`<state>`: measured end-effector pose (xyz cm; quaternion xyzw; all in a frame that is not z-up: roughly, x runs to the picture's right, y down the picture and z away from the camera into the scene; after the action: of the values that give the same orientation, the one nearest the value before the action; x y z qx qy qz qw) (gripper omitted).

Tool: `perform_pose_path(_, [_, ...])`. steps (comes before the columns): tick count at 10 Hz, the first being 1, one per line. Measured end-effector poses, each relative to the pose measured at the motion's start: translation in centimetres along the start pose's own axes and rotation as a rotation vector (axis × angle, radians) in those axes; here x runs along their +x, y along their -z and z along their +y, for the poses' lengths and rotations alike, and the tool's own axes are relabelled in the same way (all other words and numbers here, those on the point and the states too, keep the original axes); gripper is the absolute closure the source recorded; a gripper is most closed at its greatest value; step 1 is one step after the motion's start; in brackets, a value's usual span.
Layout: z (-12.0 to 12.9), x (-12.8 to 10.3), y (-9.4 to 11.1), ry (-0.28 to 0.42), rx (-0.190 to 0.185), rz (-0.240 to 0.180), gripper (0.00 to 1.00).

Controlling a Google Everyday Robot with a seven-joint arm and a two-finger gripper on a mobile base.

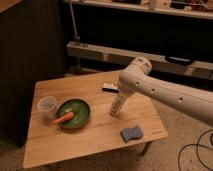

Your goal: Stand the bottle upright

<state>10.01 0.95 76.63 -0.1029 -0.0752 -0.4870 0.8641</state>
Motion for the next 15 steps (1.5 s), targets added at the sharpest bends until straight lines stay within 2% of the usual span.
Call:
perform_pose_path(1, [-0.28,-0.35,-0.14,0.022,-0.005,0.011,0.9])
perform_pose_path(2, [-0.46,-0.53,-0.14,0.034,-0.007,0.022,0.85])
perform_pose_path(6, [-0.81,-1.01,-0.1,0.07,-0.018,0.052,0.43])
perform_pose_path(8, [-0.86,-1.06,0.01,0.069,-0.012,0.026,0.23])
perform_pose_path(9, [-0.96,-1.1,0.13,0.07,-0.009,0.017,0.2])
perform_pose_path(13, [-1.18,-1.2,0.45,0.07,0.002,0.01,0.2])
perform_pose_path(14, [-1.25,-1.29,0.35,0.067,0.004,0.0,0.2])
perform_pose_path(15, [-1.24,-1.23,0.34,0.057,0.008,-0.03,0.2])
